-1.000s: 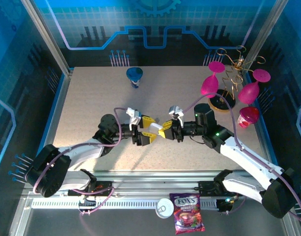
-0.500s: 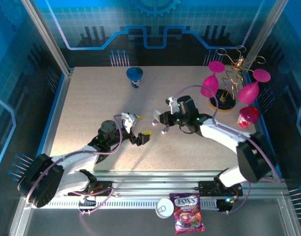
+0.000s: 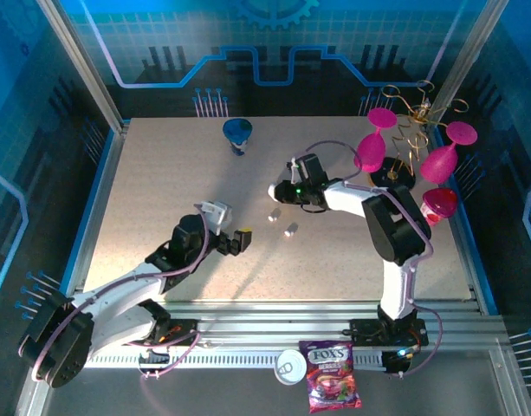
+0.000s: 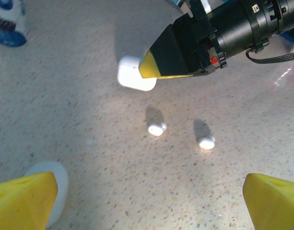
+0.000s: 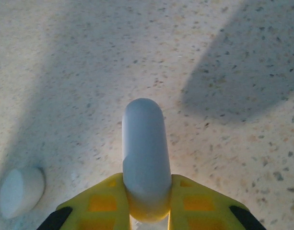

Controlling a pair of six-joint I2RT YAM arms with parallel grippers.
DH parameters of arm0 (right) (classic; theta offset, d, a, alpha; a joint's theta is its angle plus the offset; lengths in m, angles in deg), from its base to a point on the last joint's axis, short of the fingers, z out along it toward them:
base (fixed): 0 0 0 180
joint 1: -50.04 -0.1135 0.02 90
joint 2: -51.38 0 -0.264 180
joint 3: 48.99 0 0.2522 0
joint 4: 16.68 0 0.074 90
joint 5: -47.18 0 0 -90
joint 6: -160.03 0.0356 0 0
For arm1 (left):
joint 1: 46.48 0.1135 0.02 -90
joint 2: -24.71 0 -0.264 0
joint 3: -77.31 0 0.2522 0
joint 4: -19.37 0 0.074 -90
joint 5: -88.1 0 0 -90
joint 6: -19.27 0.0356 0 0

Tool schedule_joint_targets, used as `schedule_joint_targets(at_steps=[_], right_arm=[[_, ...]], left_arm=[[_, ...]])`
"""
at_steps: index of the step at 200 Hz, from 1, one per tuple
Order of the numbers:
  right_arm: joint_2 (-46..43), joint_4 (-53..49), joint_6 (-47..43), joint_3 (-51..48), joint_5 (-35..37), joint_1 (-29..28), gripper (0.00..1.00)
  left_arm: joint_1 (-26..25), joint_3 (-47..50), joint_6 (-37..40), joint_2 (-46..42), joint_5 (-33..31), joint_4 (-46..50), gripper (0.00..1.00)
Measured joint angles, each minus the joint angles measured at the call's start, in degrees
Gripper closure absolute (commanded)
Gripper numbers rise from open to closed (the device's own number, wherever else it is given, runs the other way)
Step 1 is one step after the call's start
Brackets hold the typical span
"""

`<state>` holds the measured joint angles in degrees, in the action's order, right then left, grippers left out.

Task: Insert the wireless bluetooth earbuds into the charging case

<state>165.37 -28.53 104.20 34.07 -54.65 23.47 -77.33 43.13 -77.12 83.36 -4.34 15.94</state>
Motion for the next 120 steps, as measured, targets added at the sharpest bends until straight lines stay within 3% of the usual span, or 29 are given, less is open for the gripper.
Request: schedule_joint_targets(at_steps=[67,120], right_arm=[[0.17,2.58,1.68,-2.05,-0.66,2.78,0.44],[-12.52,5.86,-3.63,-11.15,-0.42,3.28,0.22]], left_arm=[[4.92,-8.61,-3.85,3.78,-0.72,14.19,0.01],[10.43,-18.32,-4.26,13.35,-0.83,26.34,0.01]])
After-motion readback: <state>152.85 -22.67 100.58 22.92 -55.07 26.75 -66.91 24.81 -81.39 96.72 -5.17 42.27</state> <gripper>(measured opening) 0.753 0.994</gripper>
